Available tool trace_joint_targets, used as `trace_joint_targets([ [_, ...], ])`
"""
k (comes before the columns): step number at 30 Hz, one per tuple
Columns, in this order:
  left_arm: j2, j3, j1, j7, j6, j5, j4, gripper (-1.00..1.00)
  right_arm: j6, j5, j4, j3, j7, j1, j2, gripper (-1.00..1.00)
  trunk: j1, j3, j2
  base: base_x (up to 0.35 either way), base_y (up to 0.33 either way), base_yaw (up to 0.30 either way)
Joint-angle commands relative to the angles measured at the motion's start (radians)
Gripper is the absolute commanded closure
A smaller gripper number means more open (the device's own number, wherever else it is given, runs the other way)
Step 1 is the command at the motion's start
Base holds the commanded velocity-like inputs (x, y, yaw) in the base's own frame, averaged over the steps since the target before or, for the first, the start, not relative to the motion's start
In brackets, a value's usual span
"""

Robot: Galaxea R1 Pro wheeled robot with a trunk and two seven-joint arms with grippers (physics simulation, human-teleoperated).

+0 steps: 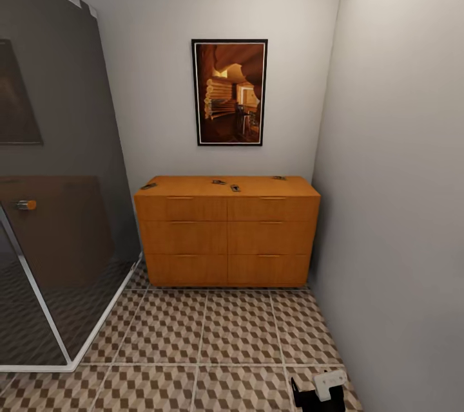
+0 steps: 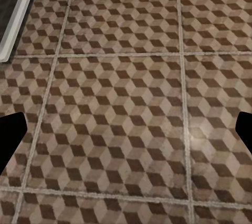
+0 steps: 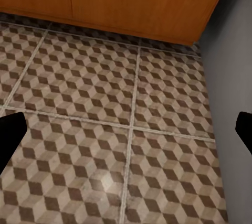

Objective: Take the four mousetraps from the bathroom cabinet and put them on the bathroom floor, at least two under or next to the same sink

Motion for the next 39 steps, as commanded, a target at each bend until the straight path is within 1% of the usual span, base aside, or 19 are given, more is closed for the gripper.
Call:
trace_joint_targets([
  [1, 0.000, -0.001, -0.001, 0.003, -0.003, 0.000, 0.001, -1.00, -0.002, 0.007, 0.001, 0.000, -0.003, -0.001, 0.000, -1.00, 0.000, -0.001, -0.001, 0.000, 0.000, 0.000],
  [15, 0.000, -0.002, -0.001, 0.003, -0.003, 0.000, 0.001, -1.00, -0.043, 0.009, 0.026, 0.000, -0.003, -0.001, -0.002, -1.00, 0.000, -0.001, -0.001, 0.000, 0.000, 0.000],
  [25, -0.005, -0.002, -0.001, 0.003, -0.003, -0.003, 0.001, -1.00, -0.046, 0.008, 0.028, -0.001, -0.003, -0.001, -0.001, -1.00, 0.000, -0.001, -0.001, 0.000, 0.000, 0.000],
  [39, -0.006, -0.002, -0.001, 0.003, -0.003, -0.003, 0.002, -1.00, -0.045, 0.007, 0.028, 0.000, -0.003, -0.001, 0.000, -1.00, 0.000, -0.001, -0.001, 0.000, 0.000, 0.000],
])
